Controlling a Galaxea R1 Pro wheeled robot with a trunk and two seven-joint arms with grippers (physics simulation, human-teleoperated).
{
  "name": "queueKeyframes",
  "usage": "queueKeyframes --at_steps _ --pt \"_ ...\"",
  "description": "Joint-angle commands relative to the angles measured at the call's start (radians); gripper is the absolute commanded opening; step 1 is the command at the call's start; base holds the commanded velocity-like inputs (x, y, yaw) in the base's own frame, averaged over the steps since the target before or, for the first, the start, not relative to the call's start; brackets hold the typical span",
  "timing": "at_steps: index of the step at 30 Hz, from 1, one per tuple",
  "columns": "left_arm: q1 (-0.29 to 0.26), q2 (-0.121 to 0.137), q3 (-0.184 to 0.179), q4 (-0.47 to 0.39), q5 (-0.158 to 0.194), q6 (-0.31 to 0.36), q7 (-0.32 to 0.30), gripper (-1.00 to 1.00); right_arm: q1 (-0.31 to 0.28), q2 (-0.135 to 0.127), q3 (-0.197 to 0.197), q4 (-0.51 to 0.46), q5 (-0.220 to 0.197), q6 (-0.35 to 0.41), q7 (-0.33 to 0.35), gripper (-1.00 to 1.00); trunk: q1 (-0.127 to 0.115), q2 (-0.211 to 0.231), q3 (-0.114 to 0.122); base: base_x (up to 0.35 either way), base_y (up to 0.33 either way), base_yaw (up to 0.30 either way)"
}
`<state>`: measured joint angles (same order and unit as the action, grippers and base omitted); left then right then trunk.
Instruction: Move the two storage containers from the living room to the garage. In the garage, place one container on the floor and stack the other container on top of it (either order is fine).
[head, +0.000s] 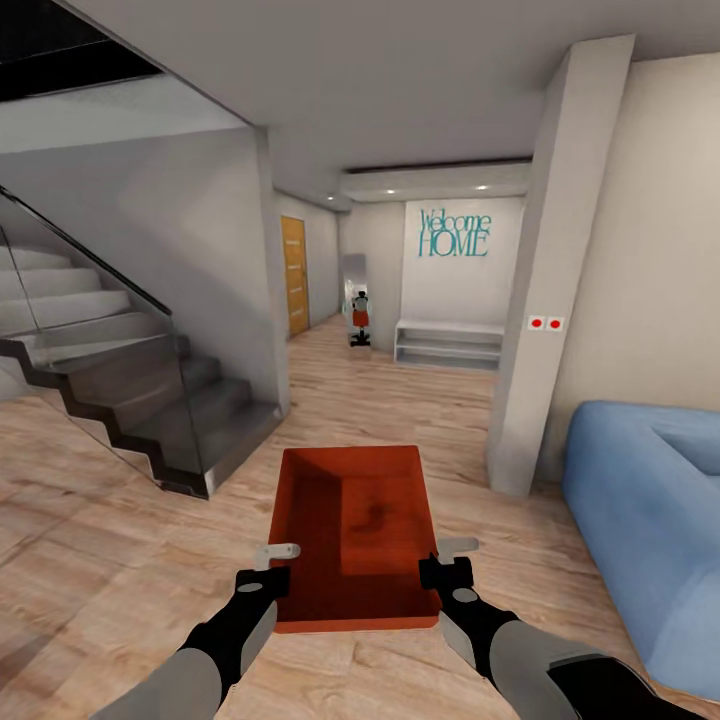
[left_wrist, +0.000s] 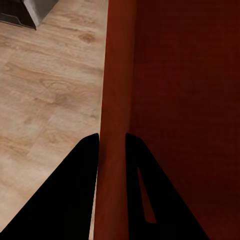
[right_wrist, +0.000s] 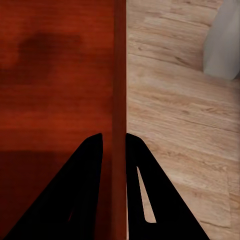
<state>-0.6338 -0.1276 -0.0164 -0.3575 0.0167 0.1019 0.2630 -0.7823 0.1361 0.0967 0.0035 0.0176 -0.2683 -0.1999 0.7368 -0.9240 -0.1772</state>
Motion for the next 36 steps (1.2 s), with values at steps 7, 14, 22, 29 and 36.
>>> queueKeyframes --at_steps 7,14,22,29,36 --pt "-0.001 0.000 0.021 -0.006 -0.024 -0.002 0.030 -1.00 0.000 0.001 -0.023 0.003 0.013 0.003 0.002 -1.00 0.001 -0.001 -0.001 0.322 0.000 0.000" --pt "-0.001 0.000 0.021 -0.006 -0.024 -0.002 0.030 -1.00 0.000 0.000 -0.023 0.003 0.013 0.003 0.002 -1.00 0.001 -0.001 -0.001 0.322 0.000 0.000" --pt "-0.001 0.000 0.021 -0.006 -0.024 -0.002 0.030 -1.00 0.000 0.000 -0.023 0.003 0.013 0.003 0.002 -1.00 0.001 -0.001 -0.001 0.322 0.000 0.000" --pt "-0.001 0.000 0.021 -0.006 -0.024 -0.002 0.030 -1.00 0.000 0.000 -0.023 0.003 0.013 0.003 0.002 -1.00 0.001 -0.001 -0.001 0.322 0.000 0.000" --pt "-0.001 0.000 0.021 -0.006 -0.024 -0.002 0.030 -1.00 0.000 0.000 -0.023 0.003 0.013 0.003 0.002 -1.00 0.001 -0.001 -0.001 0.322 0.000 0.000"
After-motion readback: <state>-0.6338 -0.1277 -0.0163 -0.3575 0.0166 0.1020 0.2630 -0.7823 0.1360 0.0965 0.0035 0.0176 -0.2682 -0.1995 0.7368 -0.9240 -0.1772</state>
